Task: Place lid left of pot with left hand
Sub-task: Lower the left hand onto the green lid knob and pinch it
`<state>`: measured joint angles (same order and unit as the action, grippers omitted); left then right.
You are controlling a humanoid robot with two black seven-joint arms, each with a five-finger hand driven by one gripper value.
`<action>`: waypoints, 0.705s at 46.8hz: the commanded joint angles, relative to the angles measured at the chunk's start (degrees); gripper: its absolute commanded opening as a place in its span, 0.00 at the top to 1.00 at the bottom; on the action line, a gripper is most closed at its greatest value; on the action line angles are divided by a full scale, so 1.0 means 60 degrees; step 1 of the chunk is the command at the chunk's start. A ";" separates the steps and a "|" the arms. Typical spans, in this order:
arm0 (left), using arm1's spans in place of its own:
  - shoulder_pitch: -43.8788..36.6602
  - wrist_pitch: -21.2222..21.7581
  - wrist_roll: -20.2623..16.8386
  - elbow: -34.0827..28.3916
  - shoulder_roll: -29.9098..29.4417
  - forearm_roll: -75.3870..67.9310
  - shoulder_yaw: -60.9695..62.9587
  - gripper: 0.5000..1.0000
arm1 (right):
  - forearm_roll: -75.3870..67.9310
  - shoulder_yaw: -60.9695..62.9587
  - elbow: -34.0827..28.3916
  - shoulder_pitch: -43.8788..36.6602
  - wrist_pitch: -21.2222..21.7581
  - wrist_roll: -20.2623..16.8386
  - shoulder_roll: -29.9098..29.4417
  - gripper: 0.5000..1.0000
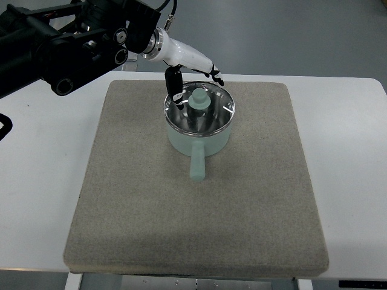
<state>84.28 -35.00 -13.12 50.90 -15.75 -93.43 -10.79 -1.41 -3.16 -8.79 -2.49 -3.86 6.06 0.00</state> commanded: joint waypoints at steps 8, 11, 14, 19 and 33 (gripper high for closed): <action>-0.0014 0.0000 -0.0010 -0.0016 0.0076 -0.0102 -0.0004 0.30 | 0.0000 0.0000 0.0000 0.0005 -0.0001 0.0001 0.0000 0.16; -0.0014 0.0000 -0.0010 -0.0016 0.0090 -0.0116 -0.0004 0.34 | 0.0000 0.0000 0.0000 -0.0010 -0.0001 0.0001 0.0000 0.16; -0.0029 0.0000 -0.0010 -0.0016 0.0090 -0.0145 -0.0004 0.35 | 0.0000 0.0000 0.0000 0.0005 -0.0015 -0.0013 0.0000 0.16; -0.0043 0.0000 -0.0010 -0.0016 0.0090 -0.0160 -0.0004 0.37 | 0.0014 0.0000 0.0000 0.0005 -0.0001 0.0001 0.0000 0.16; -0.0087 0.0000 -0.0010 0.0028 0.0090 -0.0160 -0.0048 0.51 | 0.0000 0.0000 0.0000 -0.0010 -0.0001 0.0001 0.0000 0.16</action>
<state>83.77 -35.00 -13.18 51.03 -15.20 -94.40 -11.05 -1.40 -3.16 -8.79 -2.48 -3.88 6.06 0.00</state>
